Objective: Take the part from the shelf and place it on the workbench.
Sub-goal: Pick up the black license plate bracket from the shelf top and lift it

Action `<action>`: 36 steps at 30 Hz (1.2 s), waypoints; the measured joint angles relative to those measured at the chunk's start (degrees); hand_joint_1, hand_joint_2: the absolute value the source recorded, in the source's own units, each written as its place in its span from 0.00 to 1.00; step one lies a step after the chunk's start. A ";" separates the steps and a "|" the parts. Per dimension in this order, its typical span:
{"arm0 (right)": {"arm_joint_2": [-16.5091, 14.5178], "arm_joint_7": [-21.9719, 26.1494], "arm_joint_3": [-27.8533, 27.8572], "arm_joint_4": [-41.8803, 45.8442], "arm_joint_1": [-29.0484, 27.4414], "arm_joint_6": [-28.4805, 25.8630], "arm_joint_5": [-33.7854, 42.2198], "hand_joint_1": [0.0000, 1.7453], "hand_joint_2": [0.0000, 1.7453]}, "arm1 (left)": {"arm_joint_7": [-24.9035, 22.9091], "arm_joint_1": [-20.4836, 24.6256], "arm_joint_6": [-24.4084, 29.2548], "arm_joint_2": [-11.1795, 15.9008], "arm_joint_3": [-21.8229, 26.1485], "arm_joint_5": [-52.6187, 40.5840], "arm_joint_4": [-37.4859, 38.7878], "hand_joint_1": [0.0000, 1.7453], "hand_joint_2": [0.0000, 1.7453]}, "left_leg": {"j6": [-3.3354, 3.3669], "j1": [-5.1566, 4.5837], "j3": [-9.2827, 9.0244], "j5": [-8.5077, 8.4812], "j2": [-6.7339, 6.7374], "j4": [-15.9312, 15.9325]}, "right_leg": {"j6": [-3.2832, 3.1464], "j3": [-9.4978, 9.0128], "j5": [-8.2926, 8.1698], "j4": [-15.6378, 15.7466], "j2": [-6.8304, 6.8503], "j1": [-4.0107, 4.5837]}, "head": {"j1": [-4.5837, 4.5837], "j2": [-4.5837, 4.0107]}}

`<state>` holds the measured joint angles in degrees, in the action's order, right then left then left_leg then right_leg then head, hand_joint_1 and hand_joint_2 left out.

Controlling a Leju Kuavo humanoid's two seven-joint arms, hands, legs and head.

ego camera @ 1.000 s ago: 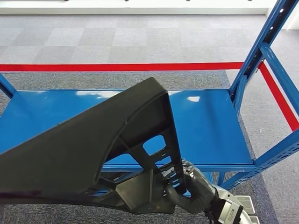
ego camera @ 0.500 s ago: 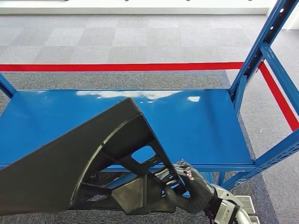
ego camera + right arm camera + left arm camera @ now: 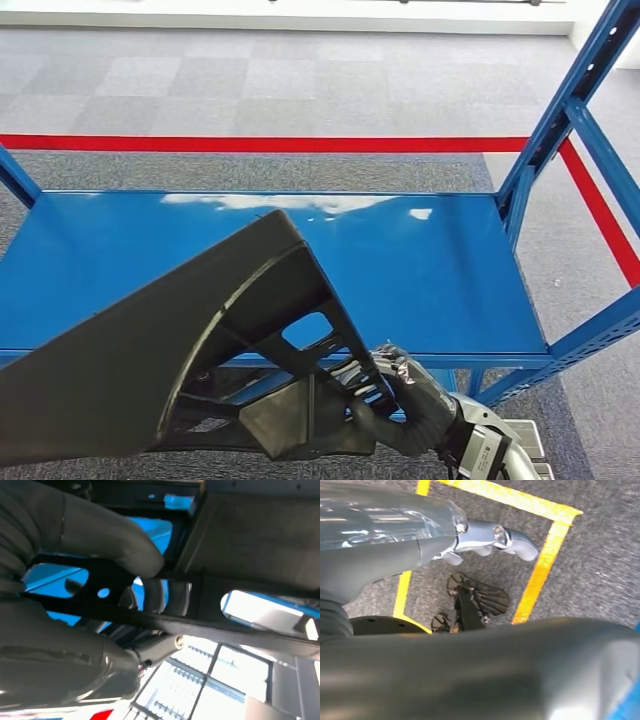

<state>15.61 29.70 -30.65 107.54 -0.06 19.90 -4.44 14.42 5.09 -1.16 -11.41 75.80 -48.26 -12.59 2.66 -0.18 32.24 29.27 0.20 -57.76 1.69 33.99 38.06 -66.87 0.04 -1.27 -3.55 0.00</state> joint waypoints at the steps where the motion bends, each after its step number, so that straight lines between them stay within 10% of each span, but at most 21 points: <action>1: 0.02 0.01 0.01 -0.11 -0.04 0.03 0.01 1.00 1.00 | -0.06 -0.05 0.00 0.00 0.00 0.00 0.00 0.00 1.00 | -0.04 0.03 0.07 -0.03 0.03 -0.01 | 0.11 1.36 1.57 -3.50 0.00 -0.03 | 0.00 0.00; 3: 0.05 0.01 0.01 -0.37 -0.15 0.08 0.00 1.00 1.00 | -0.13 -0.13 0.00 0.00 0.00 0.00 0.01 0.00 1.00 | -0.20 0.13 0.12 -0.12 0.06 -0.06 | 0.51 2.20 1.76 -6.50 0.02 -0.18 | 0.00 0.00; 7: 0.07 0.01 0.00 -0.57 -0.03 0.11 0.00 1.00 1.00 | -0.15 -0.11 0.00 0.05 0.00 0.01 0.01 0.00 1.00 | -1.32 0.50 0.54 0.00 -0.07 -1.01 | 1.23 -4.12 -4.56 5.48 -0.07 -0.60 | -0.01 0.00; 12: 0.07 0.03 -0.01 -0.68 0.07 0.32 0.01 1.00 1.00 | -0.17 -0.11 -0.07 0.16 0.02 0.37 0.00 0.00 1.00 | -3.01 0.45 1.60 0.21 -0.33 -2.17 | -0.76 -3.91 -5.37 7.47 -0.11 -0.48 | -0.06 0.00; 17: 0.07 0.11 -0.01 -0.68 0.08 0.48 0.08 1.00 1.00 | -0.17 -0.12 -0.08 0.17 0.04 0.68 0.00 0.00 1.00 | -4.01 0.64 5.93 9.21 -0.32 -15.71 | -2.52 -1.74 -6.82 7.49 0.64 -0.15 | -0.08 0.00; 19: 0.07 0.23 -0.01 -0.68 0.08 0.79 0.15 1.00 1.00 | -0.16 -0.13 -0.09 0.17 0.05 0.72 0.00 0.00 1.00 | -3.49 0.49 4.40 8.43 -0.33 -15.41 | -2.64 -1.16 -7.33 7.47 0.77 0.29 | -0.08 0.00; 24: -0.07 0.46 -0.01 -0.66 0.21 1.18 0.37 1.00 1.00 | -0.08 -0.01 -0.07 0.57 0.04 0.65 0.00 0.00 1.00 | -0.35 -1.17 -4.85 3.60 -0.40 0.02 | -2.05 -0.50 -8.47 7.50 0.86 0.57 | -0.04 0.00; 28: -0.13 0.51 0.05 -0.54 0.23 1.18 0.57 1.00 1.00 | -0.02 0.08 -0.06 0.56 0.06 0.62 0.00 0.00 1.00 | 0.22 -0.95 -4.69 2.04 -0.14 1.96 | -0.73 0.39 -7.63 6.43 0.58 0.53 | -0.01 0.00; 32: -0.09 0.57 0.08 -0.57 0.11 1.20 0.61 1.00 1.00 | 0.02 0.05 -0.05 0.55 0.07 0.61 0.02 0.00 1.00 | 0.44 -0.67 -2.71 0.69 0.22 1.82 | -0.07 4.04 -0.07 -4.81 0.23 0.39 | 0.04 0.00; 34: -0.09 0.57 0.09 -0.63 0.03 1.21 0.61 1.00 1.00 | 0.03 0.03 -0.05 0.55 0.07 0.61 0.02 0.00 1.00 | 0.31 -0.54 -1.55 0.48 0.32 0.95 | 0.45 3.13 -0.33 -5.88 0.25 0.24 | 0.03 0.00; 36: -0.09 0.57 0.11 -0.67 0.05 1.15 0.61 1.00 1.00 | 0.08 0.08 -0.04 0.55 0.07 0.61 0.01 0.00 1.00 | 0.05 -0.30 -0.47 0.53 0.36 -0.26 | 0.96 -1.37 -3.00 0.74 0.28 -0.01 | 0.04 0.00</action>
<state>15.51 30.27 -30.54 106.88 0.00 21.05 -3.83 14.50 5.17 -1.20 -10.86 75.87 -47.65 -12.58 2.70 -0.48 31.77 29.80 0.56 -58.02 2.65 32.62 35.06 -66.13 0.32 -1.28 -3.51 0.00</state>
